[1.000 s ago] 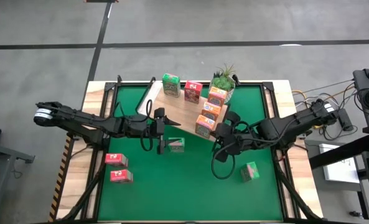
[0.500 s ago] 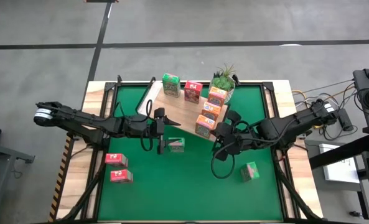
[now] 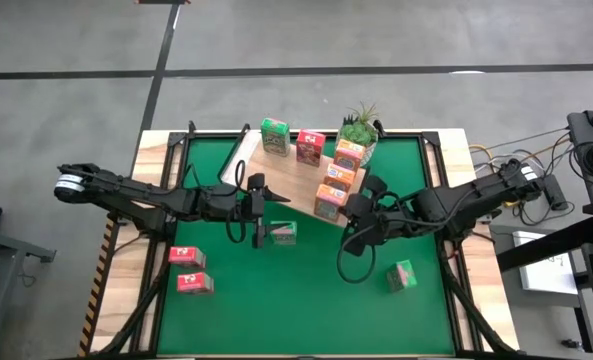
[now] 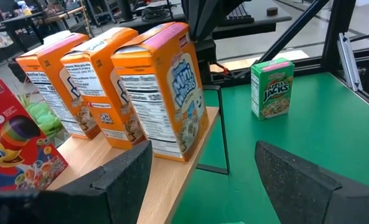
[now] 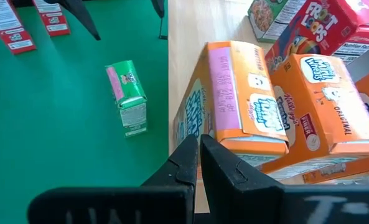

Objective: Stack cereal on shelf
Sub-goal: Put the orange cereal box aligned with the other orange cereal boxes on the shelf, then put the left green cereal box aligned with the other orange cereal box on the shelf

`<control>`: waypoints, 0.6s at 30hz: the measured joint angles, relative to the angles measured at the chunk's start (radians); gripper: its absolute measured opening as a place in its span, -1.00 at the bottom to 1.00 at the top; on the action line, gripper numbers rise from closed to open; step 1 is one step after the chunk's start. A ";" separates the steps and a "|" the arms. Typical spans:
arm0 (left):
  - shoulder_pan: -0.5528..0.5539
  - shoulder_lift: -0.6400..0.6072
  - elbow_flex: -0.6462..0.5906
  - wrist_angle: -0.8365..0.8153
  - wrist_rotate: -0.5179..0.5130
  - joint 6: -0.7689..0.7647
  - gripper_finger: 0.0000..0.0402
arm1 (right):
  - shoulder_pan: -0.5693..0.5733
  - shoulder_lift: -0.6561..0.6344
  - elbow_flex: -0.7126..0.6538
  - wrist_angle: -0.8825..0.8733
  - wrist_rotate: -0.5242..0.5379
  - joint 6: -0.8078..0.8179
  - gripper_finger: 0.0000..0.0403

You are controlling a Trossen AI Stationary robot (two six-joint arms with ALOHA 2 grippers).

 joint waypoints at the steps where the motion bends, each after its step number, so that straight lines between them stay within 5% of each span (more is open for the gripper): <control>1: 0.000 0.000 0.000 -0.002 0.000 0.000 0.33 | 0.000 0.000 0.001 0.000 -0.003 0.000 -0.95; 18: 0.000 0.000 0.000 -0.003 0.000 -0.007 0.33 | 0.021 0.000 0.031 0.021 -0.101 0.000 -0.96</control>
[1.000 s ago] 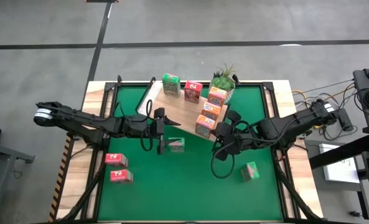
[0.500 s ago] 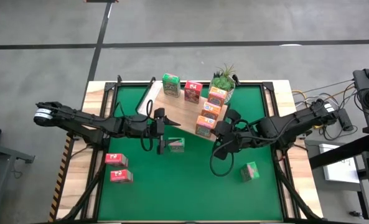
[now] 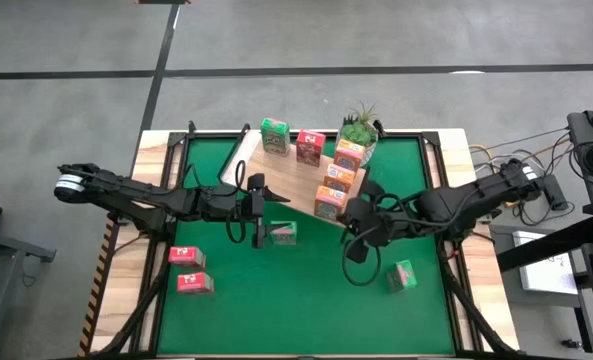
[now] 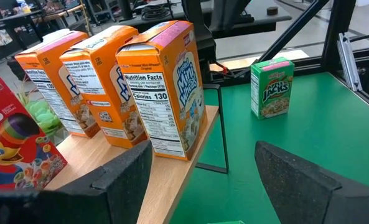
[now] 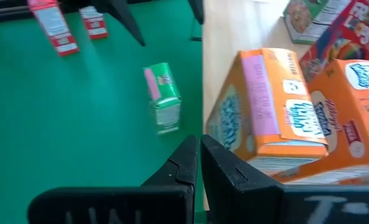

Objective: Stack cereal on shelf
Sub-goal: Put the left green cereal box aligned with the other orange cereal box on the shelf

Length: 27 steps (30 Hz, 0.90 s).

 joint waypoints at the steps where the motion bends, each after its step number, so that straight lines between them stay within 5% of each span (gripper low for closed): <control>1: 0.000 0.000 0.000 0.000 0.000 0.000 0.33 | 0.007 0.000 0.005 -0.004 0.000 0.000 -0.96; 10: -0.052 0.000 0.000 -0.025 0.000 -0.023 0.33 | 0.113 0.001 0.010 -0.011 0.008 -0.003 -0.96; 21: -0.186 0.002 0.003 -0.263 0.000 -0.100 0.33 | 0.251 0.009 -0.081 0.041 0.220 -0.022 -0.96; 27: -0.175 0.021 0.003 -0.275 -0.004 -0.110 0.33 | 0.265 0.010 -0.125 0.145 0.237 -0.090 -0.96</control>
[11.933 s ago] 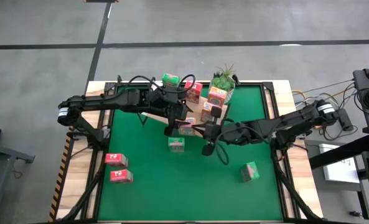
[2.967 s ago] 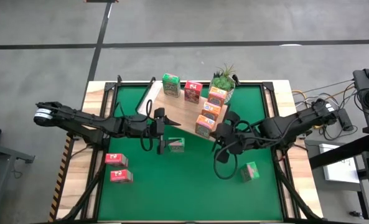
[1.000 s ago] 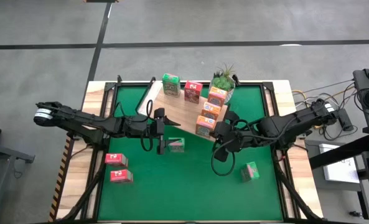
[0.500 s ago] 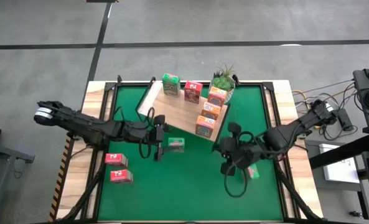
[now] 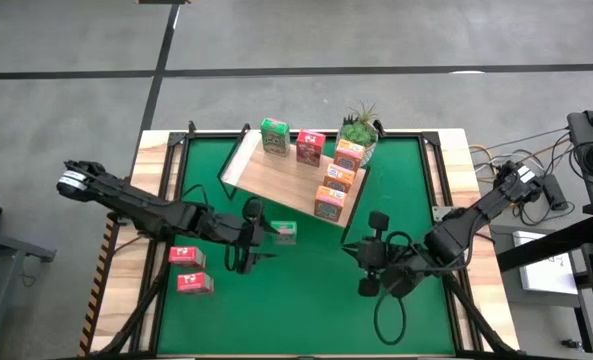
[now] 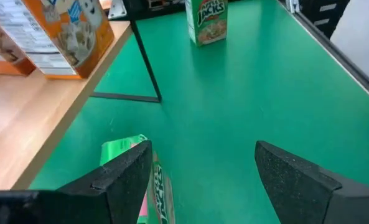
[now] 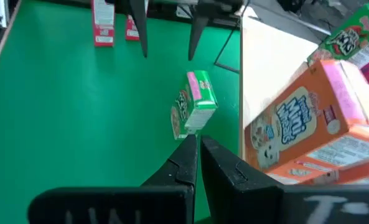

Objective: Stack cereal on shelf
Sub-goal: Put the left green cereal box aligned with the other orange cereal box on the shelf

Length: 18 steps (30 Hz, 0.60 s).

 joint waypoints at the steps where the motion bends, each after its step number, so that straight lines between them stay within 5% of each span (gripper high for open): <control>1: 0.005 0.005 0.000 0.000 0.000 -0.004 0.33 | 0.000 0.000 0.000 0.005 0.000 -0.002 -0.96; 9: 0.018 0.084 -0.002 0.000 -0.180 -0.009 0.33 | 0.000 0.001 -0.002 0.004 0.000 -0.014 -0.96; 18: 0.066 0.141 0.000 0.004 -0.190 -0.006 0.33 | 0.000 0.001 -0.003 0.004 0.000 -0.014 -0.96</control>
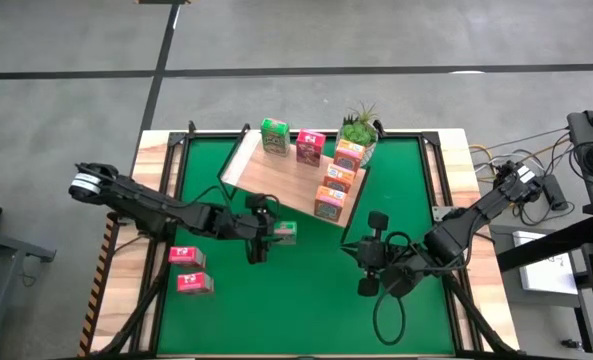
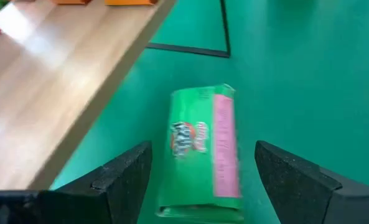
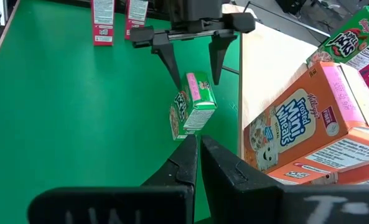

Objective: Stack cereal on shelf
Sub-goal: Put the left green cereal box aligned with the other orange cereal box on the shelf

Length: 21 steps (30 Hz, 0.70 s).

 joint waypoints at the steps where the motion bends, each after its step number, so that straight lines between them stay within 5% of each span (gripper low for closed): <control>1: 0.004 0.000 0.001 0.001 0.000 0.000 0.33 | 0.000 0.000 0.000 0.000 0.000 0.000 -0.96; 13: 0.051 0.031 -0.002 0.023 0.104 -0.003 0.31 | 0.000 0.000 0.000 0.000 0.000 0.000 -0.96; 21: 0.050 0.039 0.001 0.027 0.122 -0.003 0.11 | 0.000 0.000 -0.001 -0.001 0.000 0.003 -0.96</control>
